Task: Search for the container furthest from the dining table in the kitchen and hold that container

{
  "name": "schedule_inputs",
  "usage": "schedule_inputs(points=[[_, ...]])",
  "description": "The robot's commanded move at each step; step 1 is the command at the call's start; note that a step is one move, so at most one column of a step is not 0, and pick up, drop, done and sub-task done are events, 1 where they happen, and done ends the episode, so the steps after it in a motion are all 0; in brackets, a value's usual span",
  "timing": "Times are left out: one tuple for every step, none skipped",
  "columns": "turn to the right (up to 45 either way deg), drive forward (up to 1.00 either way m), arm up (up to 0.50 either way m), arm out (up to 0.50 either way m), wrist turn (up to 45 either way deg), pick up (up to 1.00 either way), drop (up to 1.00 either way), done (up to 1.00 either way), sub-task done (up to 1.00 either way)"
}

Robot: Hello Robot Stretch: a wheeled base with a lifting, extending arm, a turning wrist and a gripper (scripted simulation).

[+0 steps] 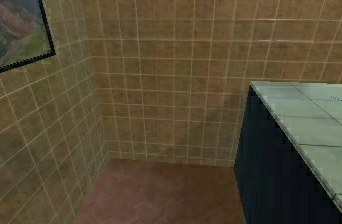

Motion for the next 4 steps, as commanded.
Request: schedule_inputs(points=[[0.0,0.0,0.0,0.34,0.0,0.0,0.0,0.0,0.0],[0.0,0.0,0.0,0.0,45.0,0.0,0.0,0.0,0.0],[0.0,0.0,0.0,0.0,45.0,0.0,0.0,0.0,0.0],[0.0,0.0,0.0,0.0,45.0,0.0,0.0,0.0,0.0]])
